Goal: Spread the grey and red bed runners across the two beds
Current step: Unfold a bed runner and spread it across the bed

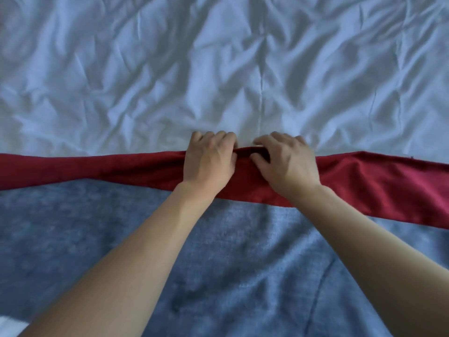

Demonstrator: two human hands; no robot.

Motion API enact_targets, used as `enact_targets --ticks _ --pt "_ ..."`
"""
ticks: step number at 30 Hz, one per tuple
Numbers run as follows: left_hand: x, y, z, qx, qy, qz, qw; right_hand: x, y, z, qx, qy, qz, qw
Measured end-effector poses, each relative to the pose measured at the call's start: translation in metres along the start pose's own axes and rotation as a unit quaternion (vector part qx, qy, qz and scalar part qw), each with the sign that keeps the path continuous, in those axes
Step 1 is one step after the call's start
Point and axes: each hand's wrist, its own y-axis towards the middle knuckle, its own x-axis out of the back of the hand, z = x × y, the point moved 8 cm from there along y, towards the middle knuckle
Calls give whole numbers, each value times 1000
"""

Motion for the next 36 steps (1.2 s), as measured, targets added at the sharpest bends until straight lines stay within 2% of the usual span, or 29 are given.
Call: enact_targets --ticks 3,5,10,15,17,22,28,33,36 --pt "2 -2 21 4 14 -18 1000 -16 7 31 25 -2 -8 1000" --pt "2 -4 31 2 21 -18 1000 -23 11 39 9 -14 -14 1000" --pt "0 -2 52 -7 9 20 1000 -31 12 46 2 -21 -11 1000" --pt "-5 -3 62 -68 8 83 994 -43 13 66 2 -41 -19 999" --pt "-2 1 64 -85 30 83 993 -40 18 63 -17 -55 -27 998" --pt "8 35 66 -106 47 27 993 -32 45 51 -111 -67 -60 990" --pt "11 7 121 -87 29 53 994 -70 57 122 41 -64 25 997" --pt "22 -2 172 -55 -2 54 997 -57 61 109 -83 -55 -41 994" --pt "24 -2 177 -70 -30 36 996 -68 62 146 -28 -43 -26 998"
